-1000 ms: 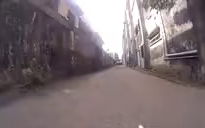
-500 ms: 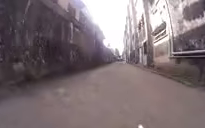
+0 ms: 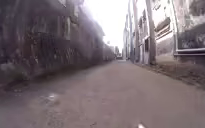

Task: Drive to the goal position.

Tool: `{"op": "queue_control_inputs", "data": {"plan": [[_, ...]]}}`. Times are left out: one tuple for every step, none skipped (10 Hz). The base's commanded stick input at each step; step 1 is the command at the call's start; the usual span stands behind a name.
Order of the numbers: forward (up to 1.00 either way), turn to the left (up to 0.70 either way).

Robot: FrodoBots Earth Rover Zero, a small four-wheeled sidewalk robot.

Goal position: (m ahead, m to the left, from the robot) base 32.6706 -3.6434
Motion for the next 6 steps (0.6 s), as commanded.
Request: {"op": "queue_control_inputs", "data": {"plan": [[0.7, 0.0], [0.7, 0.0], [0.7, 0.0], [0.7, 0.0], [0.7, 0.0], [0.7, 0.0]]}}
